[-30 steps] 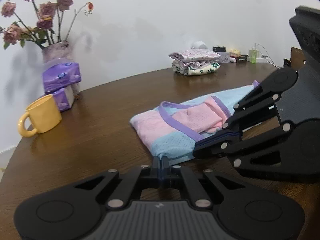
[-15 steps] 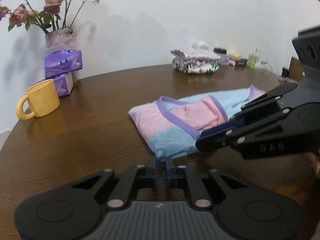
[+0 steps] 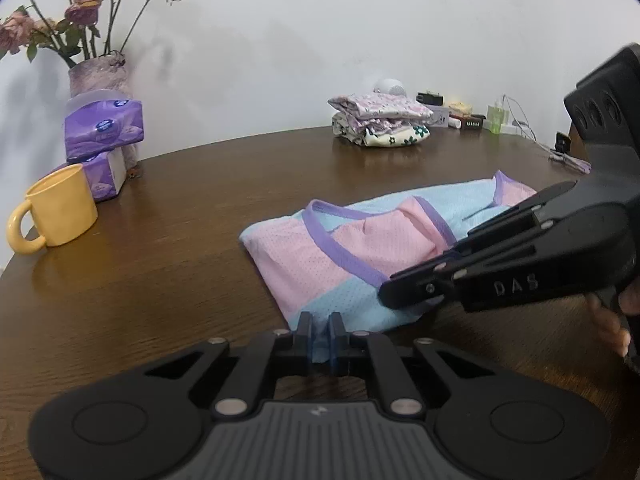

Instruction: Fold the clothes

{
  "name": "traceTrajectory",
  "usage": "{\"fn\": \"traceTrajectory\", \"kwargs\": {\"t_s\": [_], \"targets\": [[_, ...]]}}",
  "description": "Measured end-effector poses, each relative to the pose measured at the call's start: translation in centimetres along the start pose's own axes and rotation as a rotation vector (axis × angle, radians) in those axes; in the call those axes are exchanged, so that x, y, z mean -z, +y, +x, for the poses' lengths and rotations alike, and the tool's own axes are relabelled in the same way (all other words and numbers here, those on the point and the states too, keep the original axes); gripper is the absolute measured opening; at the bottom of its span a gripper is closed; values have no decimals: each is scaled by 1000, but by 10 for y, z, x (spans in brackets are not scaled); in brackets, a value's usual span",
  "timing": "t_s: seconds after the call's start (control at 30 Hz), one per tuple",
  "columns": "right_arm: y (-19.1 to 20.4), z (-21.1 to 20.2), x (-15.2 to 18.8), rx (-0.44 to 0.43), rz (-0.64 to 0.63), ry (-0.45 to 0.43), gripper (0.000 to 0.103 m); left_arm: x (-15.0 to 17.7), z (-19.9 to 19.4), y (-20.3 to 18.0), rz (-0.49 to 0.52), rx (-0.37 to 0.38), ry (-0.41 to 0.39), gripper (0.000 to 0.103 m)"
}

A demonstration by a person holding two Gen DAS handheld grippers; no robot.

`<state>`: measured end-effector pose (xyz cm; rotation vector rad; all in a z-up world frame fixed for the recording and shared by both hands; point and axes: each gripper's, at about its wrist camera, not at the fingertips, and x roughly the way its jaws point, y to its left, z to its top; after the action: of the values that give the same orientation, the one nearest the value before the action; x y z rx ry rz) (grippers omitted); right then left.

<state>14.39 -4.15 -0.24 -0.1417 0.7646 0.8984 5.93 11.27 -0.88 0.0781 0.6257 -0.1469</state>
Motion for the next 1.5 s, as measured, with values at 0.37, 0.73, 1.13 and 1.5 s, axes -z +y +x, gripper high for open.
{"fn": "traceTrajectory", "kwargs": {"t_s": [0.37,0.73,1.13,1.5], "targets": [[-8,5,-26,-53,72,-50,37,-4,0,1,-4,22,-20,10],[-24,29,-28,-59,171,22,4,-7,-1,14,-54,70,-16,10],[-37,34,-51,-58,245,-19,16,-55,43,55,-150,73,48,28],[-48,45,-49,-72,292,8,8,-48,60,69,-192,108,66,19]]}}
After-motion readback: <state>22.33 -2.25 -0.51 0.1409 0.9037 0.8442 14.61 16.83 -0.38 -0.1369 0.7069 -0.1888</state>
